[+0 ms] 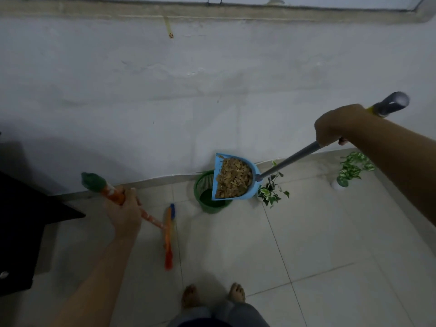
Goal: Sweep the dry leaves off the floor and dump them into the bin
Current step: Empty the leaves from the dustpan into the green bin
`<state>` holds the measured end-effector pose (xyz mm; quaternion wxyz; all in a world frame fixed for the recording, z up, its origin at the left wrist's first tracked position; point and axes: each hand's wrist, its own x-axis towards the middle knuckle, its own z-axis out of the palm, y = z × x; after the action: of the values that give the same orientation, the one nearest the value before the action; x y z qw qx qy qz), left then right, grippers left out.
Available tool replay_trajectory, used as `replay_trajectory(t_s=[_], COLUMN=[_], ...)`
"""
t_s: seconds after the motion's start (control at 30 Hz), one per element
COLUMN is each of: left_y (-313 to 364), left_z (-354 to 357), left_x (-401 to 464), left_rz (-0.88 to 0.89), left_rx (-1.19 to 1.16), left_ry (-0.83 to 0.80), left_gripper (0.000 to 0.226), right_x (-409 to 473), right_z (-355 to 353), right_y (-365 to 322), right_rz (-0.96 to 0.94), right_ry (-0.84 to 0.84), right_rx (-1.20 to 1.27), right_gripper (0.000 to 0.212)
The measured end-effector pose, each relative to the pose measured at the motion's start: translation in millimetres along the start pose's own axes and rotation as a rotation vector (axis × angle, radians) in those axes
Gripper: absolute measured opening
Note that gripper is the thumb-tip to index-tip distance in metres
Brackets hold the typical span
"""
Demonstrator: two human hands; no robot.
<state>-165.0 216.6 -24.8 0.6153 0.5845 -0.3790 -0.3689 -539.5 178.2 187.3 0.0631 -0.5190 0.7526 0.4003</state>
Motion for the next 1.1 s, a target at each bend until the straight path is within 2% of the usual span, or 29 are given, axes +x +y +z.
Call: replay_trajectory(t_s=[0.1, 0.43, 0.8, 1.1], left_y=[2.9, -3.3, -9.9, -11.9], left_z=[1.9, 0.9, 0.1, -1.8], left_x=[4.6, 13.9, 20.3, 18.0], left_rz=[0.054, 0.114, 0.101, 0.084], left_rx=[0.015, 0.051, 0.046, 0.023], left_ry=[-0.010, -0.016, -0.032, -0.068], left_gripper=[0.041, 0.041, 0.041, 0.039], right_x=[-10.5, -21.7, -26.8, -30.9], right_z=[-6.1, 5.1, 50.3, 71.3], right_y=[-10.2, -38.2, -49.0, -48.5], right_rz=[-0.006, 0.008, -0.032, 0.009], right_ry=[0.048, 0.124, 0.218, 0.276], right_rx=[-0.074, -0.046, -0.069, -0.076], right_gripper=[0.016, 0.015, 0.009, 0.015])
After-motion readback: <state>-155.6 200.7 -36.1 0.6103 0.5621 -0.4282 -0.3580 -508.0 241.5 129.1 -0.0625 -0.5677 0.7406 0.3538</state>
